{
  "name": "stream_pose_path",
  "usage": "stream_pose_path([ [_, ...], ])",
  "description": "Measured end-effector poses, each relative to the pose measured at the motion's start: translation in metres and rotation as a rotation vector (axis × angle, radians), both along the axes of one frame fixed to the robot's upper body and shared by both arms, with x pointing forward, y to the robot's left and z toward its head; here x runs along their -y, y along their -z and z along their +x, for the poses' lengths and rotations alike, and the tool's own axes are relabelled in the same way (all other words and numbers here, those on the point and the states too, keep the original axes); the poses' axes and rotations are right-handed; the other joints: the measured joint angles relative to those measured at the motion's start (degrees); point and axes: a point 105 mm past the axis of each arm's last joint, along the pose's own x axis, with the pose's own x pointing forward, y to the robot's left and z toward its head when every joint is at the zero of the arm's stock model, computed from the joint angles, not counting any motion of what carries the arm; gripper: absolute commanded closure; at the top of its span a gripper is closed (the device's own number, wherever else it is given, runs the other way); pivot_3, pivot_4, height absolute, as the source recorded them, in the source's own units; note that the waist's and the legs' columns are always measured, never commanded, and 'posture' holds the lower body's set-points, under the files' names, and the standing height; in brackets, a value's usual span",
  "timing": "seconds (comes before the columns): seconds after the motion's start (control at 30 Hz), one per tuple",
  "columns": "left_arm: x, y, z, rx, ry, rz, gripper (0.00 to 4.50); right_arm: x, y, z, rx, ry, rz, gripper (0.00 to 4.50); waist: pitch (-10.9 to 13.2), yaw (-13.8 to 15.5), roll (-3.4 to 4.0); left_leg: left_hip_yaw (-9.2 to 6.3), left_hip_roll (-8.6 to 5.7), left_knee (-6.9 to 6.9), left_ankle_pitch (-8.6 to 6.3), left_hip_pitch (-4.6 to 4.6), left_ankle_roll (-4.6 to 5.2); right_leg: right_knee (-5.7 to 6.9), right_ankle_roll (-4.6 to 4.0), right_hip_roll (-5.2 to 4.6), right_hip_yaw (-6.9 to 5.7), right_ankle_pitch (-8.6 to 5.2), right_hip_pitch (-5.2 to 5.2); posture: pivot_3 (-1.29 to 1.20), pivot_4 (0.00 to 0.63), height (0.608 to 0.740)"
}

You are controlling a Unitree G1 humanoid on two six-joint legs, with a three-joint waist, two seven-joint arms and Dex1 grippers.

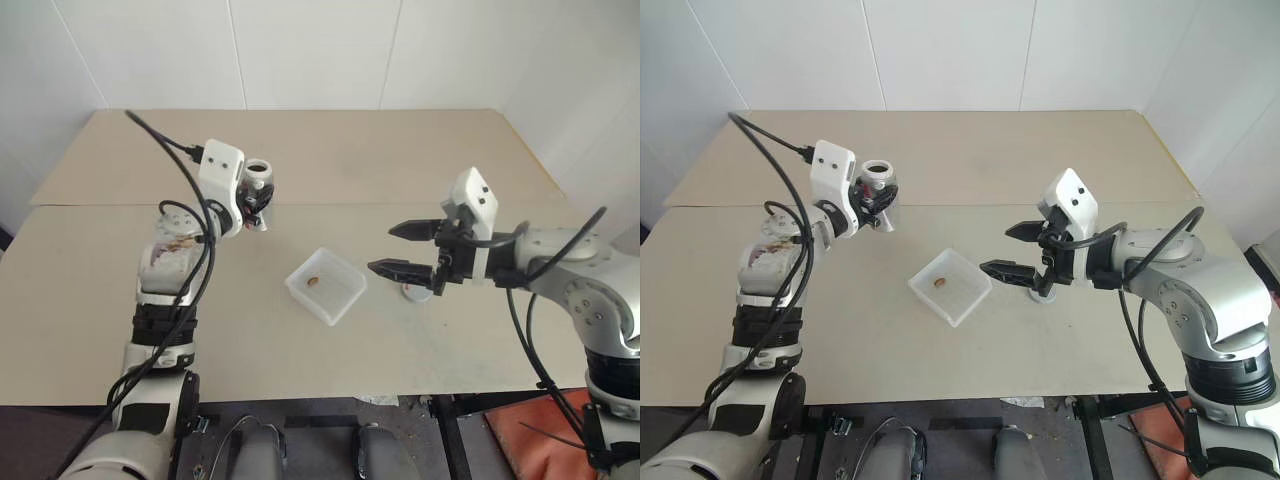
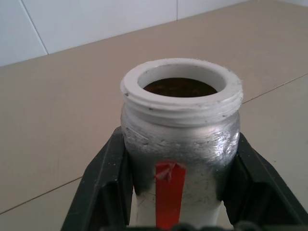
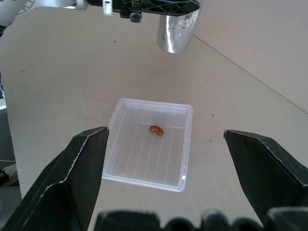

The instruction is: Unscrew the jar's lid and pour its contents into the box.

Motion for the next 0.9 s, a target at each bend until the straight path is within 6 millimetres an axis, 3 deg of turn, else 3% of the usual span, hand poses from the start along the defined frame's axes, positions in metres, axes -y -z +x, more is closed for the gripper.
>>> stream_pose_path([
  [0.3, -0.01, 0.052, -0.017, -0.062, 0.023, -0.021, 2.47, -0.004, 0.011, -0.003, 0.011, -0.009, -0.018, 0.06, 0.0, 0.11, 0.0, 0.01, -0.01, -0.01, 0.0, 0.08, 0.0, -0.04, 0.0, -0.02, 0.02, 0.0, 0.06, 0.0, 0.15, 0.74],
  [0.5, -0.005, 0.062, -0.021, 0.043, 0.057, -0.002, 2.47, -0.006, 0.013, -0.006, 0.027, -0.022, -0.024, 0.06, -0.01, 0.31, 0.0, 0.01, -0.03, -0.04, 0.0, 0.19, 0.0, -0.07, -0.01, -0.04, 0.01, 0.0, 0.17, 0.0, 0.15, 0.74],
  [0.67, -0.009, 0.075, -0.021, 0.02, 0.05, 0.001, 0.91, -0.008, 0.012, -0.008, 0.038, -0.03, -0.028, 0.0, -0.02, 0.4, 0.01, 0.0, -0.03, -0.04, 0.0, 0.24, 0.0, -0.06, -0.01, -0.03, 0.01, 0.0, 0.2, 0.0, 0.15, 0.74],
  [0.77, -0.018, 0.086, -0.031, -0.015, 0.055, 0.031, 0.03, -0.008, 0.012, -0.009, 0.039, -0.03, -0.029, 0.0, -0.02, -0.08, 0.01, 0.03, 0.01, -0.07, 0.0, 0.22, 0.0, -0.05, -0.01, 0.0, 0.07, 0.0, 0.12, 0.0, 0.15, 0.74],
  [0.9, -0.031, 0.079, -0.054, -0.028, 0.107, 0.066, 0.03, -0.006, 0.015, -0.009, 0.031, -0.028, -0.036, 0.0, -0.02, -0.12, 0.01, 0.05, 0.03, -0.1, 0.0, 0.25, 0.0, -0.04, -0.01, 0.0, 0.1, 0.0, 0.12, 0.0, 0.15, 0.74],
])
